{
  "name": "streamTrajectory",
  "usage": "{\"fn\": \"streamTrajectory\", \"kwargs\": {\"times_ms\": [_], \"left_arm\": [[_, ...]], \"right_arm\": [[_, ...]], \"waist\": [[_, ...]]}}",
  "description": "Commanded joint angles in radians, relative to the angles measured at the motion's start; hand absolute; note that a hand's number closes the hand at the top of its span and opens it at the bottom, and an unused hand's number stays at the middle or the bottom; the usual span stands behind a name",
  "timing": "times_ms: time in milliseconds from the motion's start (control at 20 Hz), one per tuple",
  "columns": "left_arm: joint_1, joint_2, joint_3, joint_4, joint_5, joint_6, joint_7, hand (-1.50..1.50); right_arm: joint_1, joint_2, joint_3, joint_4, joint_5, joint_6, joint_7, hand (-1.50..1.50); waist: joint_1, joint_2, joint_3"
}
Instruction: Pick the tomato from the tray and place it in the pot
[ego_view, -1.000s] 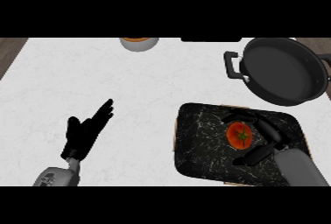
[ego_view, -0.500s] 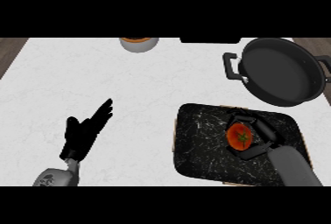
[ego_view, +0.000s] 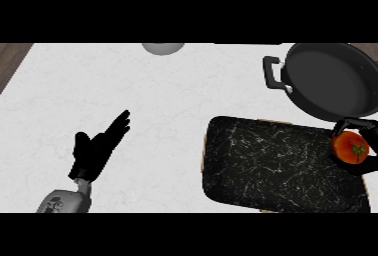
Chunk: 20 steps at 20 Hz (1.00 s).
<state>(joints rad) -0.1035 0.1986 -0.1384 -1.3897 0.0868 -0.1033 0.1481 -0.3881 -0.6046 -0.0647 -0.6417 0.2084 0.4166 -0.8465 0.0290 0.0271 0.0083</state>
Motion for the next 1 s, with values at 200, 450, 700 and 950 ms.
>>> {"fn": "streamTrajectory", "kwargs": {"times_ms": [200, 450, 700, 950], "left_arm": [[-0.020, -0.009, -0.011, 0.002, 0.001, -0.012, -0.004, 0.00], [-0.017, -0.012, -0.015, 0.012, -0.007, -0.010, -0.011, 0.00], [-0.015, -0.033, -0.029, 0.011, -0.008, -0.007, -0.012, 0.00], [-0.039, -0.021, -0.017, 0.011, -0.003, -0.014, 0.002, 0.00]], "right_arm": [[-0.064, -0.233, -0.081, 0.104, -0.111, 0.245, -0.111, 1.50], [-0.072, -0.316, -0.072, 0.116, -0.119, 0.234, -0.144, 1.50], [-0.097, -0.365, -0.072, 0.113, -0.131, 0.189, -0.197, 1.50], [-0.126, -0.397, -0.049, 0.116, -0.118, 0.143, -0.240, 1.50]], "waist": [[0.027, 0.015, 0.010], [0.032, 0.013, 0.009], [0.036, 0.007, 0.008], [0.043, 0.006, 0.006]]}}
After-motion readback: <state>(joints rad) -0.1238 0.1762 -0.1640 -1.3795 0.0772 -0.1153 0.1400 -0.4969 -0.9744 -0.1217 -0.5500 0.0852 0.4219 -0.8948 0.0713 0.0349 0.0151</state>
